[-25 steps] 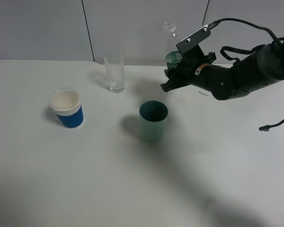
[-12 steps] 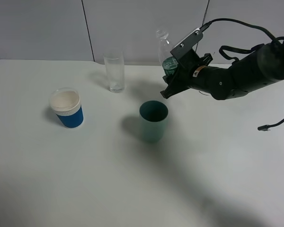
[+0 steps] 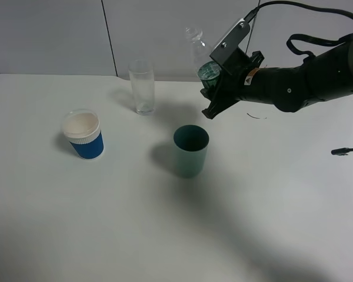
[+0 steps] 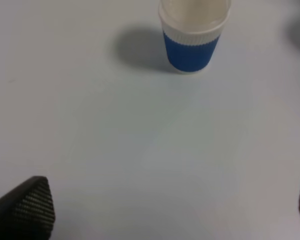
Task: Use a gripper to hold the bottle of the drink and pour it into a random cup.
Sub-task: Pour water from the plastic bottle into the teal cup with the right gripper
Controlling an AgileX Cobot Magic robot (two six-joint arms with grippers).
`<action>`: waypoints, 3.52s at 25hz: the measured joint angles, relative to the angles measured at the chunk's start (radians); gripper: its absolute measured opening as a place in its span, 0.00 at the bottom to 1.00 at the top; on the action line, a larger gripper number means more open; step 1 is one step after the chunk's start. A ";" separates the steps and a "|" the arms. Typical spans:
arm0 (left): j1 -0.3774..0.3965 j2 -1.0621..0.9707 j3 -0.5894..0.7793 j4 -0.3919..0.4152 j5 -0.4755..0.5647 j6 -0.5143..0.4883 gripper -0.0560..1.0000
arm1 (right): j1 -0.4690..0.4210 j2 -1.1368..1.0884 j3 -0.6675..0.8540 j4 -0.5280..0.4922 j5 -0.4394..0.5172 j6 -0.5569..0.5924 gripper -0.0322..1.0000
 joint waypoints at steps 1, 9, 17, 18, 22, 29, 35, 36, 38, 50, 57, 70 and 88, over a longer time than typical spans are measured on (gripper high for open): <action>0.000 0.000 0.000 0.000 0.000 0.000 0.99 | 0.000 -0.010 0.010 -0.009 0.000 0.002 0.55; 0.000 0.000 0.000 0.000 0.000 0.000 0.99 | -0.022 -0.090 0.104 -0.070 0.040 0.009 0.55; 0.000 0.000 0.000 0.000 0.000 0.000 0.99 | -0.038 -0.150 0.114 -0.163 0.122 0.033 0.55; 0.000 0.000 0.000 0.000 0.000 0.000 0.99 | -0.038 -0.155 0.114 -0.174 0.135 0.036 0.55; 0.000 0.000 0.000 0.000 0.000 0.000 0.99 | -0.038 -0.186 0.114 -0.239 0.199 0.055 0.55; 0.000 0.000 0.000 0.000 0.000 0.000 0.99 | -0.038 -0.229 0.114 -0.364 0.263 0.148 0.55; 0.000 0.000 0.000 0.000 0.000 0.000 0.99 | -0.038 -0.230 0.114 -0.462 0.331 0.241 0.55; 0.000 0.000 0.000 0.000 0.000 0.000 0.99 | -0.038 -0.230 0.114 -0.478 0.339 0.250 0.55; 0.000 0.000 0.000 0.000 0.000 0.000 0.99 | -0.038 -0.230 0.114 -0.511 0.349 0.269 0.55; 0.000 0.000 0.000 0.000 0.000 0.000 0.99 | -0.038 -0.278 0.114 -0.731 0.399 0.444 0.55; 0.000 0.000 0.000 0.000 0.000 0.000 0.99 | -0.019 -0.284 0.114 -0.849 0.482 0.529 0.55; 0.000 0.000 0.000 0.000 0.000 0.000 0.99 | 0.073 -0.287 0.114 -1.030 0.550 0.661 0.55; 0.000 0.000 0.000 0.000 0.000 0.000 0.99 | 0.088 -0.288 0.114 -1.151 0.626 0.679 0.55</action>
